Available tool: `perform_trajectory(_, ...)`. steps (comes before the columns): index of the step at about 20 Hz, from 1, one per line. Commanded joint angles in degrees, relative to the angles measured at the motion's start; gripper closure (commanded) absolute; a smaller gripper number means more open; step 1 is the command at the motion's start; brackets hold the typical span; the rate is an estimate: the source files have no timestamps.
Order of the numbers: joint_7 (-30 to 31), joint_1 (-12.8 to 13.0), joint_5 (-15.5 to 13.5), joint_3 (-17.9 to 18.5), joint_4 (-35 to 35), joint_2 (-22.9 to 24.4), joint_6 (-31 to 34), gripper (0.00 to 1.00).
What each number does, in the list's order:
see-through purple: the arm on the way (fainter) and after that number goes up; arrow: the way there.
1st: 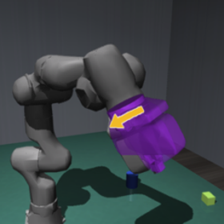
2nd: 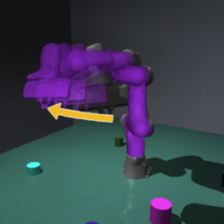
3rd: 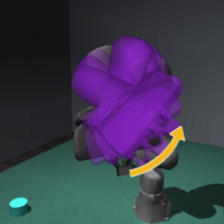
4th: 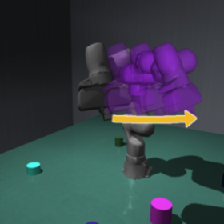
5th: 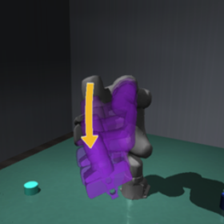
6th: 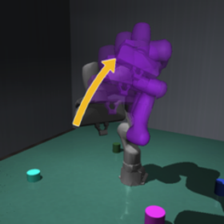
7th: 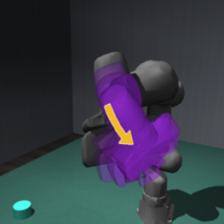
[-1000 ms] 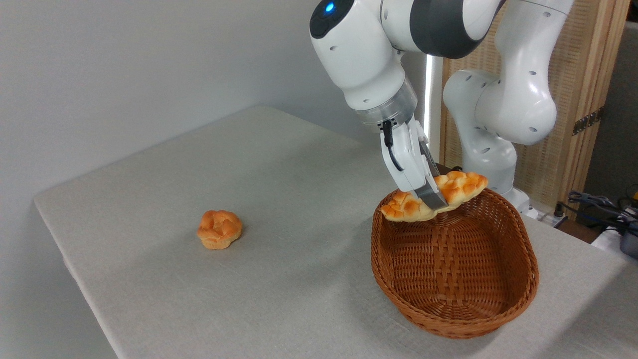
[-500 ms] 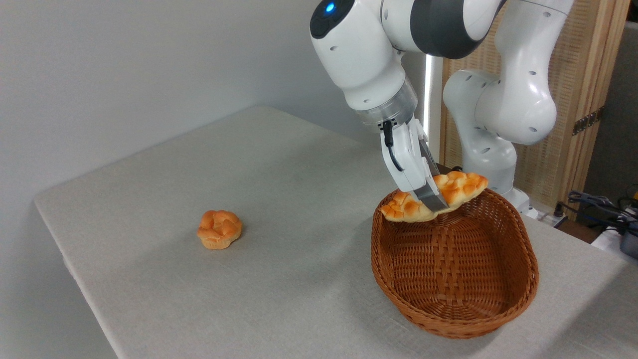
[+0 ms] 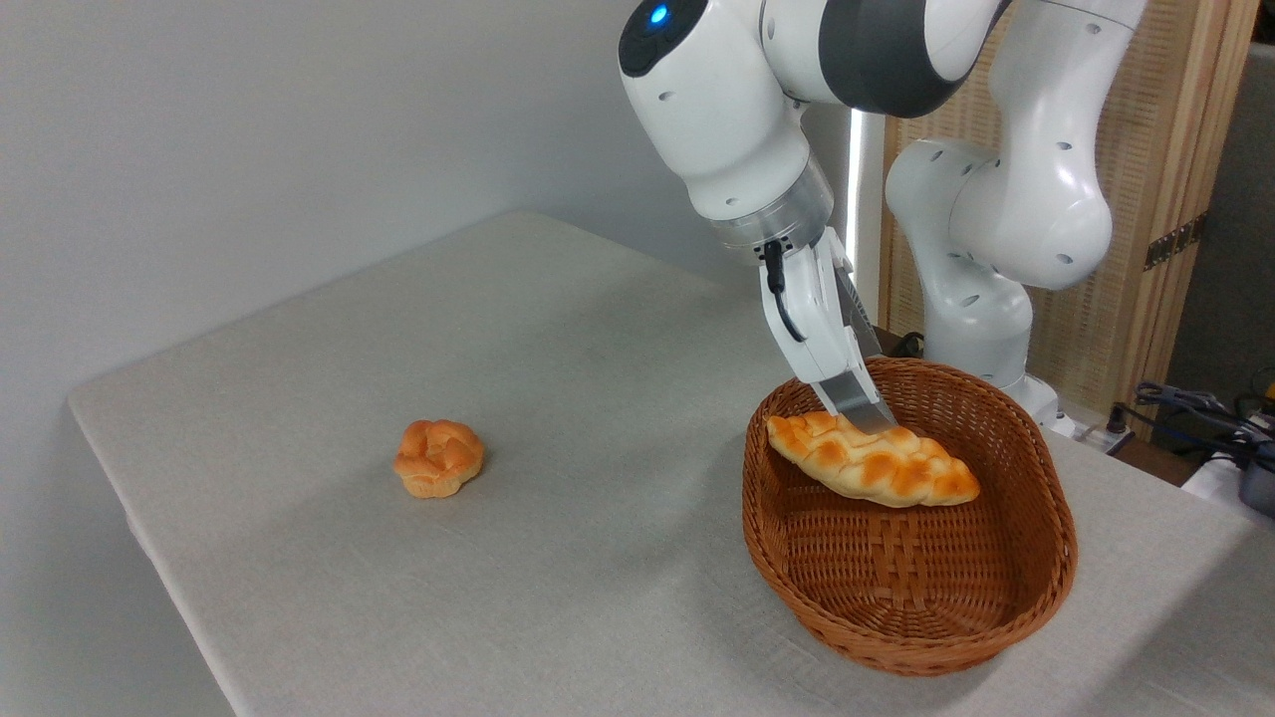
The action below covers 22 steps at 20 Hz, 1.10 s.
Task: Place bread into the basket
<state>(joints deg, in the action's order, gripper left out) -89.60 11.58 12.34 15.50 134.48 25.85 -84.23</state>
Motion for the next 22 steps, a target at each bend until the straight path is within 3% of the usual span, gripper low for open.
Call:
perform_trajectory(1, -0.1, 1.0, 0.5, 1.2, -0.6, 0.4, -0.8, 0.0)
perform_trajectory(8, 6.3, 1.0, -5.1, 0.9, -11.2, -0.5, -0.8, 0.0)
perform_trajectory(10, 7.8, 0.9, -8.6, 0.9, -16.9, -3.7, -0.7, 0.0)
perform_trajectory(12, 13.6, 0.9, -12.5, 0.8, -22.3, -7.2, -0.7, 0.0)
perform_trajectory(16, 19.1, 0.9, -14.7, -0.8, -29.9, -12.7, -0.8, 0.0)
perform_trajectory(19, 27.2, 0.7, -17.2, -1.6, -36.3, -17.7, -0.8, 0.0)
perform_trajectory(22, 34.9, 0.3, -17.3, -3.4, -39.8, -20.6, -3.2, 0.0)
